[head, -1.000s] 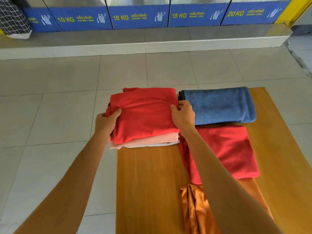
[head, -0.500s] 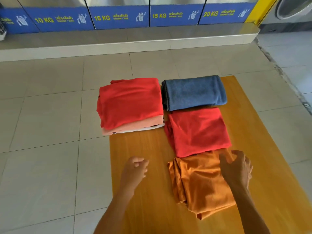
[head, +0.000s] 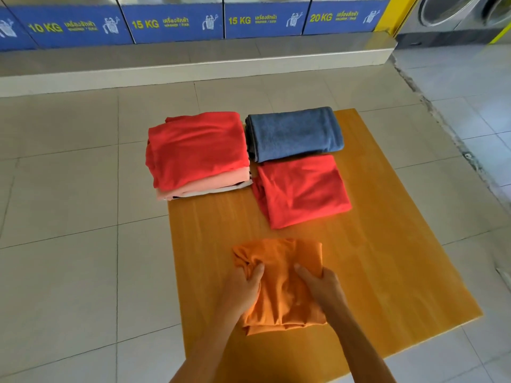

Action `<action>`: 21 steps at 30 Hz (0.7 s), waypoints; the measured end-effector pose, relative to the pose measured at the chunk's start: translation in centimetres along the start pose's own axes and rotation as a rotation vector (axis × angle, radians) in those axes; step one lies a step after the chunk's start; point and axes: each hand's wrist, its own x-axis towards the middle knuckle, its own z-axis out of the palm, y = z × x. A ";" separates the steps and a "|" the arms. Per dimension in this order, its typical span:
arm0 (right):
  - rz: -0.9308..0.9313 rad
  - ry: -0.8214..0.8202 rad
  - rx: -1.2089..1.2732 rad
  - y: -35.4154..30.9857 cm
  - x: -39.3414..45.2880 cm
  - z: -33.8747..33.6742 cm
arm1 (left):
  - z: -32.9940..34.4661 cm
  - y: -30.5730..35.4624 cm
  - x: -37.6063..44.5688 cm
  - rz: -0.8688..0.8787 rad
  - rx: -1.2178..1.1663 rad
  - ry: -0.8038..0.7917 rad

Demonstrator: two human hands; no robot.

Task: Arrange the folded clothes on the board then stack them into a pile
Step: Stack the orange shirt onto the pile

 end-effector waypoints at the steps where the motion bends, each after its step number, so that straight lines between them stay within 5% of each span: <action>1: -0.024 -0.012 0.037 -0.1 -0.4 0.5 | -0.8 -0.9 -0.3 -0.029 -0.038 0.014; 8: -0.342 -0.240 0.157 -6.1 -2.1 2.8 | -8.7 -3.5 -0.8 -0.091 -0.453 0.094; 15: -0.647 -0.317 0.220 -22.2 -0.9 3.5 | -19.9 4.7 1.9 0.125 -0.608 0.280; 21: -0.693 -0.407 0.231 -34.1 4.3 6.1 | -27.0 11.1 10.6 0.152 -0.648 0.412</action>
